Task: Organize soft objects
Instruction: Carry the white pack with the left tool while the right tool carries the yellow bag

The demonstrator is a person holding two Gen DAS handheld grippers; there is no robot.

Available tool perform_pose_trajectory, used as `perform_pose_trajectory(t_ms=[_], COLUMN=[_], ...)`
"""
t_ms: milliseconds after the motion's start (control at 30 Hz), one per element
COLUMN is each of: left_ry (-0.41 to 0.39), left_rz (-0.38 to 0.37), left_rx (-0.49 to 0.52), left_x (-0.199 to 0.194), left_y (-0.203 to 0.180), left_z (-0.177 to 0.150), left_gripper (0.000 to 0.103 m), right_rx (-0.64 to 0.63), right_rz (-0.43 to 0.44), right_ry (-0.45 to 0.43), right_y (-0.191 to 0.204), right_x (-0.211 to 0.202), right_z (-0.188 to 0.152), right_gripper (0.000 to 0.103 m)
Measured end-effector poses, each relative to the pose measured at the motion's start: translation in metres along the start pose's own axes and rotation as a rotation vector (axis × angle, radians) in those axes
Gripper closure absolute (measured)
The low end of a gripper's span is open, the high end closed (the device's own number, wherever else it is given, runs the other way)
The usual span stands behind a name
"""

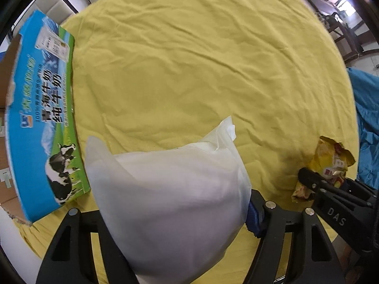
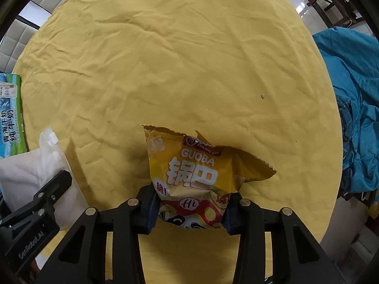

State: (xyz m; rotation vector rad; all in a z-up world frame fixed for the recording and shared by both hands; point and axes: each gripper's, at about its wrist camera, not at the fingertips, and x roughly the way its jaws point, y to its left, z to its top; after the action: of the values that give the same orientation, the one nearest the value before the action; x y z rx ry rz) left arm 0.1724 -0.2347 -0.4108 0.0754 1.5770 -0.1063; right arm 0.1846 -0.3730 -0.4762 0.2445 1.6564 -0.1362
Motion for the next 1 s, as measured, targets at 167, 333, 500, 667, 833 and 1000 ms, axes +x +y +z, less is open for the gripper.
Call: perform_pose_trajectory(t_ms=[167,333,500,667,833,1000], left_ry=[-0.057,-0.119,-0.2,-0.279,-0.313,-0.336], left_rz=[-0.02,-0.052,-0.086,-0.111,-0.136,-0.128], left_rx=[0.005,-0.002,-0.008,-0.031,-0.07,-0.124], left_x=[-0.046,-0.09,-0.136,-0.164,-0.186,-0.198], left_y=[-0.009,-0.002,0.046,0.094,0.14,0.203], left_z=[-0.005,-0.009,-0.026,-0.034,-0.041,-0.051], left_gripper=[0.035,0.035,0.035,0.035,0.035,0.035], right_rx=[-0.008,-0.026,-0.047,-0.087,-0.143,-0.226], right_rz=[0.031,0.062,0.104,0.147,0.194,0.247], right_ry=[-0.028,-0.064,-0.11,-0.168,-0.216,-0.241], right_y=[0.001,0.008,0.023,0.052,0.103,0.167], right_x=[-0.023,-0.052,-0.09,-0.137,-0.169,-0.194], right_z=[-0.006,-0.015,-0.025,-0.036,-0.051,-0.064], right_gripper=[0.06,0.06,0.06,0.06,0.06,0.06])
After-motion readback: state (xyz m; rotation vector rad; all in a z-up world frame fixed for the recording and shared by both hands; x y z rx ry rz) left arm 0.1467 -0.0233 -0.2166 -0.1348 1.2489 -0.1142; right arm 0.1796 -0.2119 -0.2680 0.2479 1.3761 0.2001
